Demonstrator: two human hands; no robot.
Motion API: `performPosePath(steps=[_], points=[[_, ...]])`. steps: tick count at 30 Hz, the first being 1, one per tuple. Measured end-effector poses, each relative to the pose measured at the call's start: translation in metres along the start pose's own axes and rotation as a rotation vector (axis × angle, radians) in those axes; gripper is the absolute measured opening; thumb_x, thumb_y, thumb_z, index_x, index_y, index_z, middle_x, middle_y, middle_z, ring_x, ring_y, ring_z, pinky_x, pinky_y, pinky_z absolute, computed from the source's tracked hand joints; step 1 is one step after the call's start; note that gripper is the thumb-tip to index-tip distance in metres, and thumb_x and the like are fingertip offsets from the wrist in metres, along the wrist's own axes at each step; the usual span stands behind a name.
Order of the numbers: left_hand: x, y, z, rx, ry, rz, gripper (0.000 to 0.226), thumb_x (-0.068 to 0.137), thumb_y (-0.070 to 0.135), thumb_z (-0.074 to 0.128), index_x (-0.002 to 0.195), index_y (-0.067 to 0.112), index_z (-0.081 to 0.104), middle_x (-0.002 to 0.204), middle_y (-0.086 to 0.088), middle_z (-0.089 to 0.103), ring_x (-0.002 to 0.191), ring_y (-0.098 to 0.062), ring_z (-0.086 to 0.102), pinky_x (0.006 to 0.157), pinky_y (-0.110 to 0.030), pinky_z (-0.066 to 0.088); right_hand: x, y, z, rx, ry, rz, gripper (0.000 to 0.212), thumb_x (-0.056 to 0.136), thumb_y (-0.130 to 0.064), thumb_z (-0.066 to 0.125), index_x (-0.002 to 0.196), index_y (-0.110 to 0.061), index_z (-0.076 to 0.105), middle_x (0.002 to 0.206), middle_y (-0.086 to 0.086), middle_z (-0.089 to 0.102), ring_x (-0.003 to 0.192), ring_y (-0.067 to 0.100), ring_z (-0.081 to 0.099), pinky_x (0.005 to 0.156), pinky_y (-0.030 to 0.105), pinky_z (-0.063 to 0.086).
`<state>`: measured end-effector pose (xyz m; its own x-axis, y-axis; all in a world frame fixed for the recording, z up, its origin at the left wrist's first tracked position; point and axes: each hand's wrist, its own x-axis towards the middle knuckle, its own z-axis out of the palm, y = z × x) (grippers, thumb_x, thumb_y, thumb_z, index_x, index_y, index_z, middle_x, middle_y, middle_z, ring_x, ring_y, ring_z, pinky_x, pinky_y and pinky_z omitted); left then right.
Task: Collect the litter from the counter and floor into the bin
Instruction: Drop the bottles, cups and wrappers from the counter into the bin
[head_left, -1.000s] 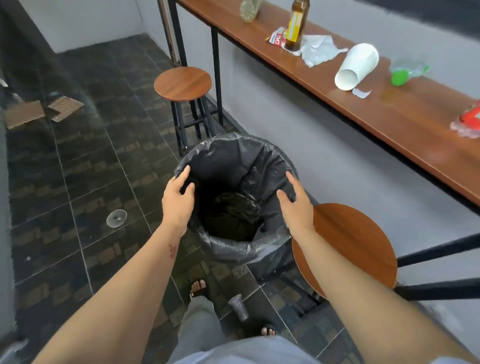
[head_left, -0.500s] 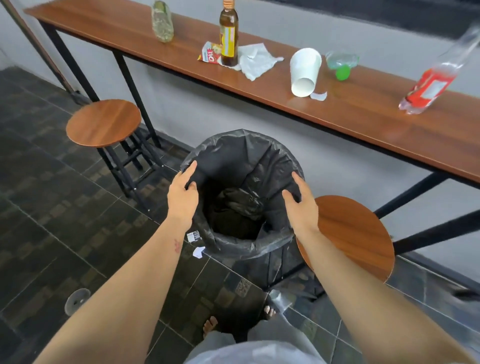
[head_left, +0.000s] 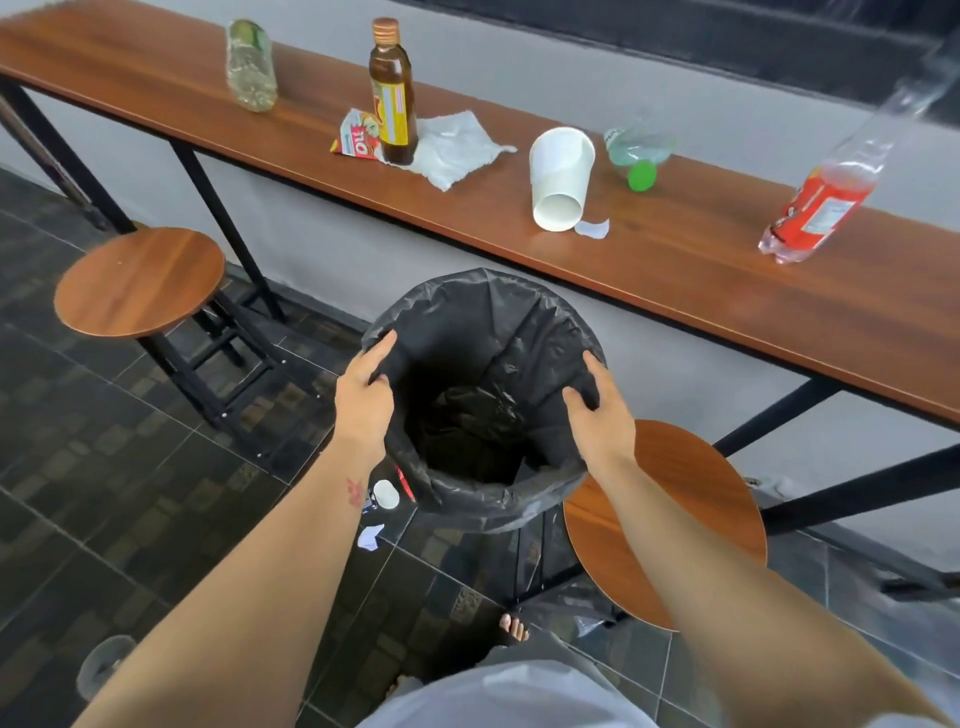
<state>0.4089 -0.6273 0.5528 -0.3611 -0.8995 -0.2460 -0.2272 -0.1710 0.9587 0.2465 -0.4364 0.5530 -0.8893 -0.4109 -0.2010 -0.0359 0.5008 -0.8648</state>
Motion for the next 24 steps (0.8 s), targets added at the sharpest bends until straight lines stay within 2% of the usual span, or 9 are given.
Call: performPosePath(steps=[4, 7, 9, 11, 14, 16, 18, 21, 24], points=[[0.009, 0.005, 0.005, -0.016, 0.013, -0.018, 0.065, 0.099, -0.002, 0.042, 0.099, 0.057, 0.068, 0.122, 0.025, 0.047, 0.111, -0.003, 0.042, 0.098, -0.026, 0.034, 0.009, 0.0, -0.001, -0.079, -0.018, -0.01, 0.058, 0.097, -0.033, 0.055, 0.146, -0.048, 0.029, 0.156, -0.008, 0.033, 0.103, 0.022, 0.058, 0.08, 0.037, 0.049], [0.014, 0.006, 0.002, -0.049, 0.012, -0.042, 0.07, 0.097, -0.006, 0.041, 0.094, 0.058, 0.068, 0.122, 0.023, 0.05, 0.102, 0.002, 0.046, 0.095, -0.023, 0.035, 0.009, -0.005, 0.0, -0.293, -0.034, -0.029, 0.057, 0.097, -0.043, 0.05, 0.148, -0.044, 0.025, 0.162, -0.005, 0.014, 0.119, 0.028, 0.059, 0.092, 0.043, 0.055], [0.014, 0.009, -0.001, -0.06, 0.007, -0.063, 0.066, 0.098, -0.004, 0.041, 0.099, 0.056, 0.068, 0.125, 0.022, 0.05, 0.106, 0.0, 0.045, 0.095, -0.026, 0.036, 0.005, -0.007, 0.003, -0.501, 0.039, -0.17, 0.056, 0.097, -0.049, 0.044, 0.149, -0.036, 0.029, 0.163, -0.001, 0.008, 0.137, 0.03, 0.041, 0.107, 0.047, 0.043], [0.015, 0.01, -0.004, -0.068, 0.003, -0.072, 0.06, 0.1, -0.001, 0.041, 0.104, 0.053, 0.068, 0.127, 0.021, 0.05, 0.116, -0.007, 0.043, 0.102, -0.033, 0.035, -0.003, -0.016, 0.006, -0.588, 0.118, -0.369, 0.054, 0.097, -0.05, 0.042, 0.146, -0.03, 0.038, 0.162, 0.002, 0.016, 0.147, 0.026, 0.023, 0.116, 0.047, 0.029], [0.018, 0.011, -0.007, -0.12, -0.02, -0.092, 0.057, 0.1, -0.003, 0.04, 0.112, 0.044, 0.07, 0.135, 0.013, 0.055, 0.126, -0.018, 0.048, 0.108, -0.041, 0.036, -0.008, -0.045, 0.01, -0.492, 0.213, -0.646, 0.048, 0.097, -0.044, 0.046, 0.14, -0.022, 0.048, 0.157, 0.002, 0.032, 0.145, 0.023, 0.029, 0.116, 0.046, 0.031], [0.017, 0.015, -0.009, -0.166, -0.027, -0.106, 0.056, 0.099, -0.005, 0.039, 0.113, 0.04, 0.07, 0.133, 0.01, 0.058, 0.124, -0.022, 0.052, 0.106, -0.042, 0.041, -0.002, -0.072, 0.01, -0.383, 0.325, -0.824, 0.045, 0.097, -0.036, 0.05, 0.136, -0.014, 0.053, 0.151, 0.006, 0.042, 0.141, 0.025, 0.036, 0.115, 0.043, 0.033], [0.016, 0.02, -0.01, -0.195, -0.031, -0.11, 0.057, 0.099, -0.006, 0.04, 0.112, 0.04, 0.071, 0.128, 0.011, 0.059, 0.121, -0.022, 0.055, 0.102, -0.041, 0.045, 0.013, -0.099, 0.007, -0.329, 0.42, -0.906, 0.045, 0.096, -0.032, 0.053, 0.135, -0.01, 0.053, 0.148, 0.01, 0.044, 0.139, 0.028, 0.038, 0.114, 0.043, 0.033], [0.018, 0.026, -0.01, -0.213, -0.056, -0.086, 0.058, 0.097, -0.008, 0.04, 0.117, 0.037, 0.07, 0.136, 0.006, 0.056, 0.114, -0.019, 0.06, 0.1, -0.042, 0.048, 0.047, -0.133, 0.004, -0.443, 0.462, -0.805, 0.057, 0.094, -0.04, 0.054, 0.143, -0.014, 0.044, 0.155, 0.015, 0.032, 0.143, 0.032, 0.03, 0.116, 0.041, 0.028], [0.018, 0.035, -0.008, -0.215, -0.048, -0.076, 0.055, 0.098, -0.007, 0.042, 0.12, 0.036, 0.068, 0.136, 0.008, 0.056, 0.094, -0.006, 0.065, 0.091, -0.036, 0.054, 0.082, -0.153, 0.008, -0.615, 0.36, -0.568, 0.075, 0.091, -0.056, 0.052, 0.153, -0.028, 0.021, 0.16, 0.017, 0.013, 0.145, 0.036, 0.021, 0.117, 0.042, 0.026]])
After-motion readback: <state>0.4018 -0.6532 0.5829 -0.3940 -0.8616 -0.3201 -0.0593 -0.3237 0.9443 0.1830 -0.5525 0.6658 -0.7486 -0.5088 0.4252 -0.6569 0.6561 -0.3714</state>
